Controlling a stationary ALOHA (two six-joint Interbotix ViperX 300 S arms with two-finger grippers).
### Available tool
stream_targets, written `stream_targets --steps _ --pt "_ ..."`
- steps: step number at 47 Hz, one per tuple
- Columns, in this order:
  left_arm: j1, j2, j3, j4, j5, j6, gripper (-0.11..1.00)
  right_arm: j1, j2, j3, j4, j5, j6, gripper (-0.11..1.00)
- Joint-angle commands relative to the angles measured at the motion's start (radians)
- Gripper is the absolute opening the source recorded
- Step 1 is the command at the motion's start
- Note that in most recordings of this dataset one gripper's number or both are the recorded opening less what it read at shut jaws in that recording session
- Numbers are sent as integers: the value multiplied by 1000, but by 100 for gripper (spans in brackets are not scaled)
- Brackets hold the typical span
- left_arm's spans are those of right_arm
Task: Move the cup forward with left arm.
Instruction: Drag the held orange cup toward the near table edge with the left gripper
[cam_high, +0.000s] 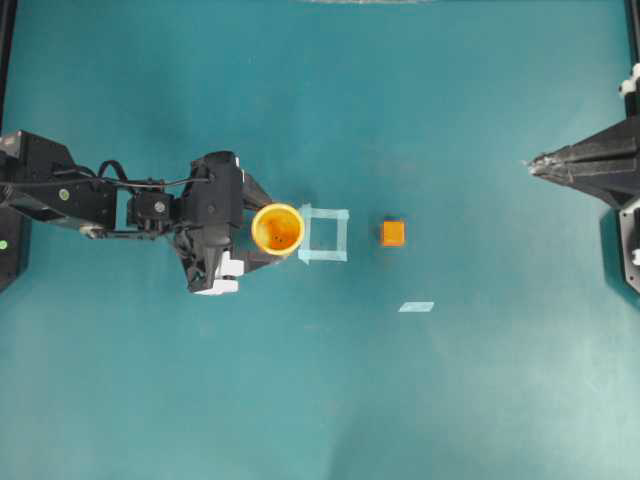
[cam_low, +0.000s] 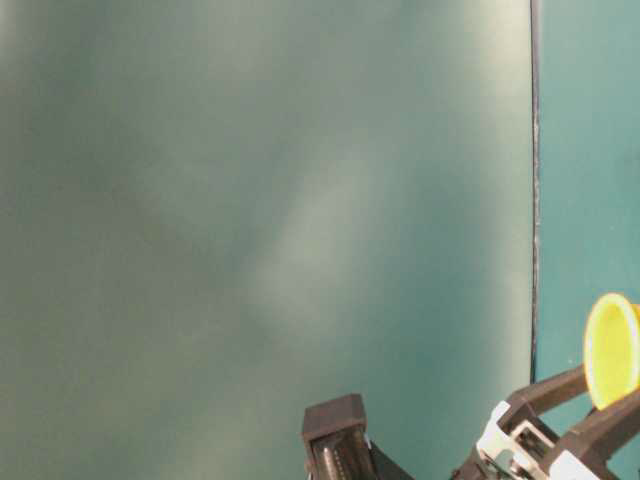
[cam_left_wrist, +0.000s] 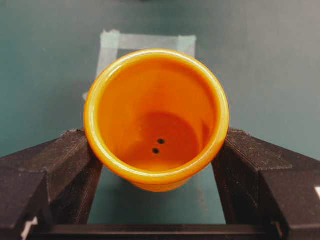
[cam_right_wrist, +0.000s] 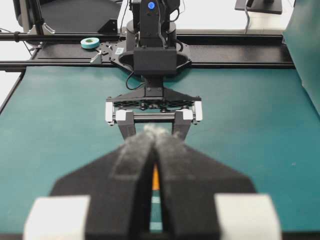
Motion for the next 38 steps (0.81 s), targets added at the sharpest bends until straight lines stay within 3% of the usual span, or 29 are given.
stream_targets --steps 1,16,38 --pt "-14 -18 -3 -2 -17 -2 65 -2 2 -34 3 -5 2 0" --pt "-87 -29 46 -14 -115 -18 65 -2 2 -32 3 -5 2 0" --pt "-270 -9 18 -34 -110 -17 65 -2 2 -34 3 -3 6 0"
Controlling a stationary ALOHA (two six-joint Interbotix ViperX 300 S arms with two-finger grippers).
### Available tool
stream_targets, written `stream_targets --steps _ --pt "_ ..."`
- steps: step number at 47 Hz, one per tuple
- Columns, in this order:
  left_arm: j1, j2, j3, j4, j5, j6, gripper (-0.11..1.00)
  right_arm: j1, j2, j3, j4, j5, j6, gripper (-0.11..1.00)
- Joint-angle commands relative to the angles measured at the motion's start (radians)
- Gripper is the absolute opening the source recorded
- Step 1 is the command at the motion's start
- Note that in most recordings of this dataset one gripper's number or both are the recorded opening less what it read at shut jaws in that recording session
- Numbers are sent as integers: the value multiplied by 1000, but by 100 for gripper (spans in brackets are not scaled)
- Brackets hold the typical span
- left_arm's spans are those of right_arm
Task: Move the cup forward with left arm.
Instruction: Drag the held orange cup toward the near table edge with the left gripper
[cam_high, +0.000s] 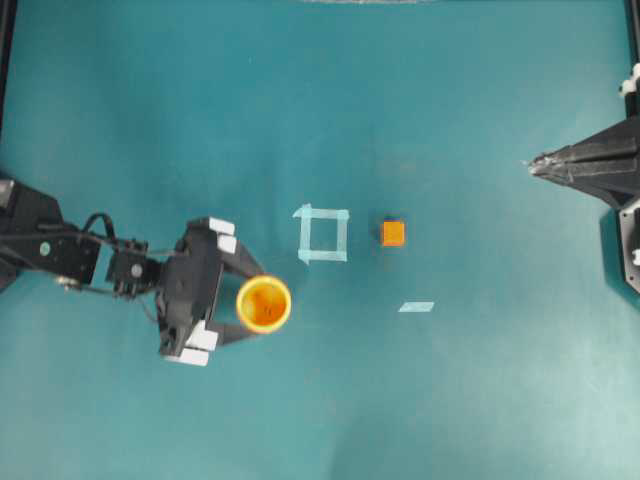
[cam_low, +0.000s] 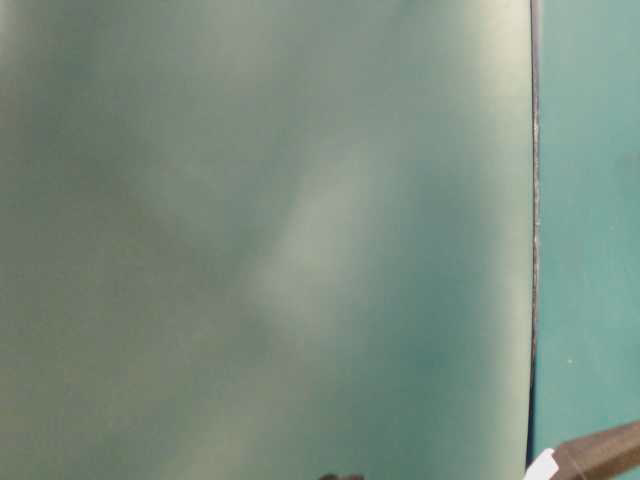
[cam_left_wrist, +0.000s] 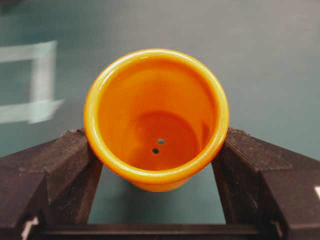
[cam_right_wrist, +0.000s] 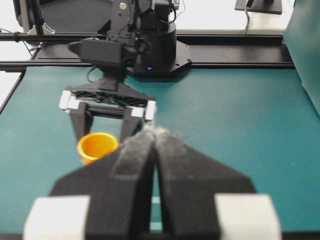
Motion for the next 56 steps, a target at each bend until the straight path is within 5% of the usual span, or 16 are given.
stream_targets --steps 1,23,56 --pt "-40 -8 -26 -3 3 2 65 -2 2 -32 3 -5 3 0" --pt "-242 34 -107 -3 69 3 65 -2 2 -32 3 6 3 0" --pt "-380 81 -212 3 140 20 65 -2 2 -32 3 20 5 0"
